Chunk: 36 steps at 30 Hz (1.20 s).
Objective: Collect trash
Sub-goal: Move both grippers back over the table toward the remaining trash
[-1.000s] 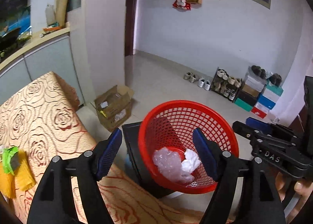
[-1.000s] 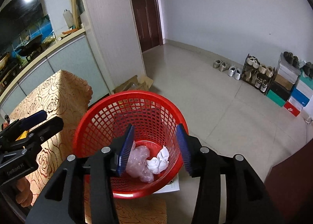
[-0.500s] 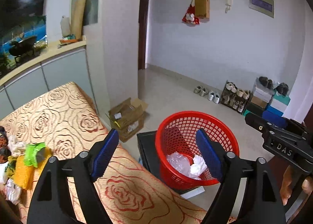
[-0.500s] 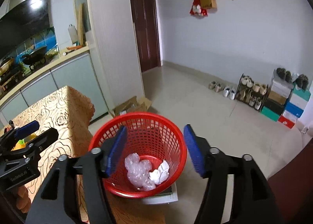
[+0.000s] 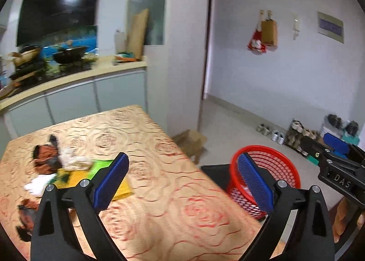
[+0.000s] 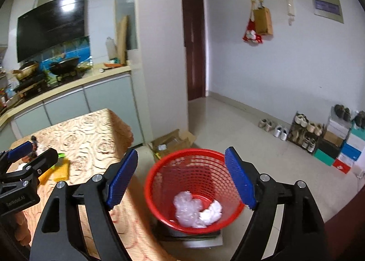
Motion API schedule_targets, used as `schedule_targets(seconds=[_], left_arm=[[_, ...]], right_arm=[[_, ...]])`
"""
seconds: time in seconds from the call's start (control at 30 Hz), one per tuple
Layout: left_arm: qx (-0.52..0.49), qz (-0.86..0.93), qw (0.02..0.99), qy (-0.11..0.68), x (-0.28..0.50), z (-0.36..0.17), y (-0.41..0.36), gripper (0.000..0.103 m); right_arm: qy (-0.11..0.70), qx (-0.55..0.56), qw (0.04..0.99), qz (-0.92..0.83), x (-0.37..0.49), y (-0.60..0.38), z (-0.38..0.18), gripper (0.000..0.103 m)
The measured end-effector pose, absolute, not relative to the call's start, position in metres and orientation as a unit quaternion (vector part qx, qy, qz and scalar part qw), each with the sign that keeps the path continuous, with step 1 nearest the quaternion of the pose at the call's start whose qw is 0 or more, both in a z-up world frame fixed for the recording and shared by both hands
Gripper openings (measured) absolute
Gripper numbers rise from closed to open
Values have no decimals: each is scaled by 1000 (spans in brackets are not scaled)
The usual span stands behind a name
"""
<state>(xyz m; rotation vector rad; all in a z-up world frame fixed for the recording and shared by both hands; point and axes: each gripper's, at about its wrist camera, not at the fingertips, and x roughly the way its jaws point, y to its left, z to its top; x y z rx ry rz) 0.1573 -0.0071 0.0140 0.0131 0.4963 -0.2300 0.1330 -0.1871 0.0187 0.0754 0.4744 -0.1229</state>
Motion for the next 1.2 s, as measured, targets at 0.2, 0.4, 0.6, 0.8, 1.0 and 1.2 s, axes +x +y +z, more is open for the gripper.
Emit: schedule_targets(seconds=[0.2, 0.4, 0.6, 0.8, 1.0, 1.2], left_arm=[[-4, -64, 970, 236, 142, 18, 30, 93], [-22, -11, 970, 242, 126, 12, 73, 93], [-41, 44, 966, 253, 113, 5, 118, 93], [-58, 105, 958, 261, 91, -6, 170, 93], [-70, 140, 948, 278, 79, -22, 206, 93], [-89, 144, 937, 305, 89, -40, 224, 93]], right_arm=[[224, 28, 974, -24, 134, -152, 26, 76], [229, 16, 973, 13, 137, -119, 25, 76], [236, 2, 970, 55, 140, -82, 21, 76], [239, -10, 966, 94, 141, -46, 19, 76], [246, -22, 961, 127, 145, -14, 16, 76], [254, -35, 955, 148, 151, 9, 11, 76]])
